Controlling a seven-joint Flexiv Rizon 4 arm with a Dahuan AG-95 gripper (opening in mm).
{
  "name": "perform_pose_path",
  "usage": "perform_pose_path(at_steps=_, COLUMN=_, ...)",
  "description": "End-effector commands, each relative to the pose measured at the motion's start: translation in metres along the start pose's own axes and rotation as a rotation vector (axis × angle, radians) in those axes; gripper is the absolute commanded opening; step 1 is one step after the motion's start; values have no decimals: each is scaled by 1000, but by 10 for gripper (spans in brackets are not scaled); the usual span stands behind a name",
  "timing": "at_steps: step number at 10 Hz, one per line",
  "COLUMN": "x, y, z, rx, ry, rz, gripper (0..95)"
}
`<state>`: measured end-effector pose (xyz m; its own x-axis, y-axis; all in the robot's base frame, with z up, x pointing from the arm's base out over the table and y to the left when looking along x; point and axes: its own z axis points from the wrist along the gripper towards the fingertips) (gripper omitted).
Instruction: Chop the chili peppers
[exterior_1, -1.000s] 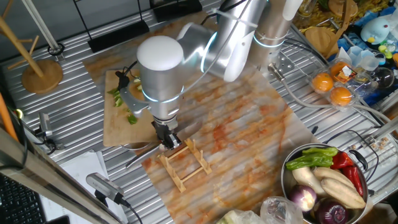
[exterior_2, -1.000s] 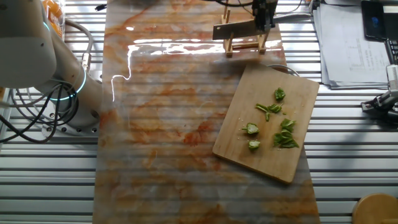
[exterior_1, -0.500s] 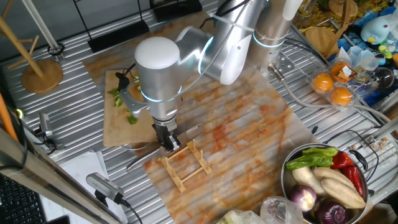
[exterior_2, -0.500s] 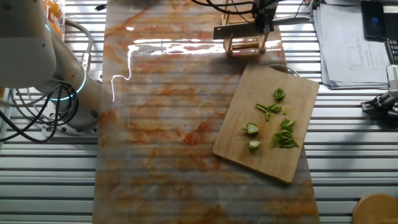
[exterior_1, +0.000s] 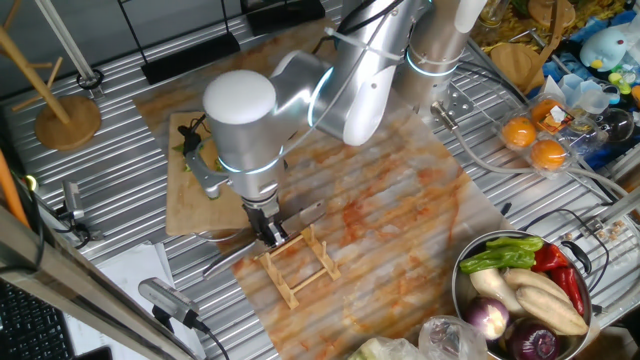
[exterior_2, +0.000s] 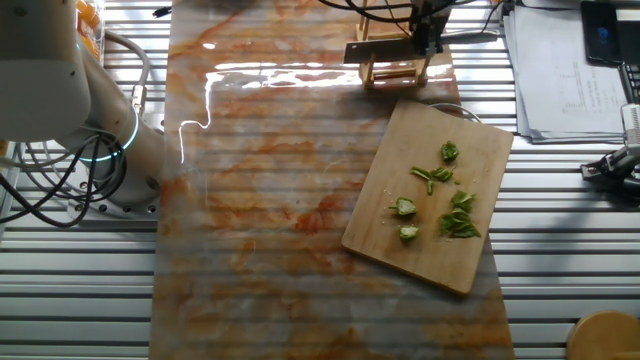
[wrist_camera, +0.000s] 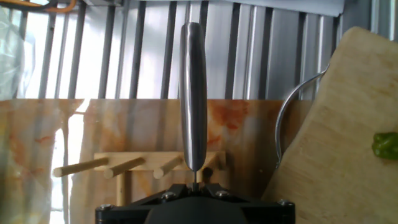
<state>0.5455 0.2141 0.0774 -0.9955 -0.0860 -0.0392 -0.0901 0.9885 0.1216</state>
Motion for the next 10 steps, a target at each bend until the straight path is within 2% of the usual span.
perform_pose_path(at_steps=1, x=1, y=-1, z=3, rx=2, ry=13, rz=5, gripper=0)
perform_pose_path(at_steps=2, x=2, y=-2, z=6, rx=2, ry=12, rz=3, gripper=0)
perform_pose_path(at_steps=3, x=2, y=-3, z=8, rx=1, ry=12, rz=2, gripper=190)
perform_pose_path(at_steps=7, x=3, y=-3, z=9, rx=-1, ry=16, rz=4, gripper=190)
perform_pose_path(at_steps=9, x=3, y=-2, z=2, rx=2, ry=15, rz=8, gripper=190)
perform_pose_path(at_steps=10, x=2, y=-4, z=-5, rx=16, ry=20, rz=1, gripper=190)
